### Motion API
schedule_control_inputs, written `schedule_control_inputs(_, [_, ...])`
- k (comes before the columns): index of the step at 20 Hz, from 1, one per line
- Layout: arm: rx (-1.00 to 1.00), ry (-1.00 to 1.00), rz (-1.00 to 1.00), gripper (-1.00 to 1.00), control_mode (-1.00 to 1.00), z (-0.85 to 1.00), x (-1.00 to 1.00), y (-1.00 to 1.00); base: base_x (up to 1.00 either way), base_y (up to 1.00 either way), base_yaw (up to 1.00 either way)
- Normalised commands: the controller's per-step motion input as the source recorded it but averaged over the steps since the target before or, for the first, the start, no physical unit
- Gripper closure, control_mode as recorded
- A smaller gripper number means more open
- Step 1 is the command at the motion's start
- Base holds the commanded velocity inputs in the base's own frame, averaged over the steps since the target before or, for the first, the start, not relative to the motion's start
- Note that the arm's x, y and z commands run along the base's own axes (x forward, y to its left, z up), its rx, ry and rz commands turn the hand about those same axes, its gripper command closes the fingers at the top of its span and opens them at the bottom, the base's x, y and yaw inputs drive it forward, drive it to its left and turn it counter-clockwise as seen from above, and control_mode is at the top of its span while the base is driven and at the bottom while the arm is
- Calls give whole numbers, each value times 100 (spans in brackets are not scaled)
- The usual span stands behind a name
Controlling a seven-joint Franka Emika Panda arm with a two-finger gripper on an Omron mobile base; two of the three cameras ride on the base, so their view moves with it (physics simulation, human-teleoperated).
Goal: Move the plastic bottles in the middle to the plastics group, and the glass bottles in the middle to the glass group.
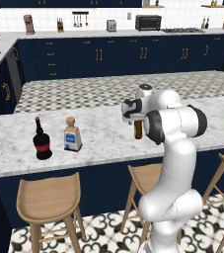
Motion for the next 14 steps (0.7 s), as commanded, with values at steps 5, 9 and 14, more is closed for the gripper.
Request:
schedule_control_inputs(5, [1, -5, -4, -100, -100, -3, 1, -2, 0, 0, 0])
schedule_control_inputs(9, [0, -4, 0, -100, -100, -17, 0, 0, 0, 0, 0])
schedule_control_inputs(14, [0, -3, 0, -100, -100, -8, 0, 0, 0, 0, 0])
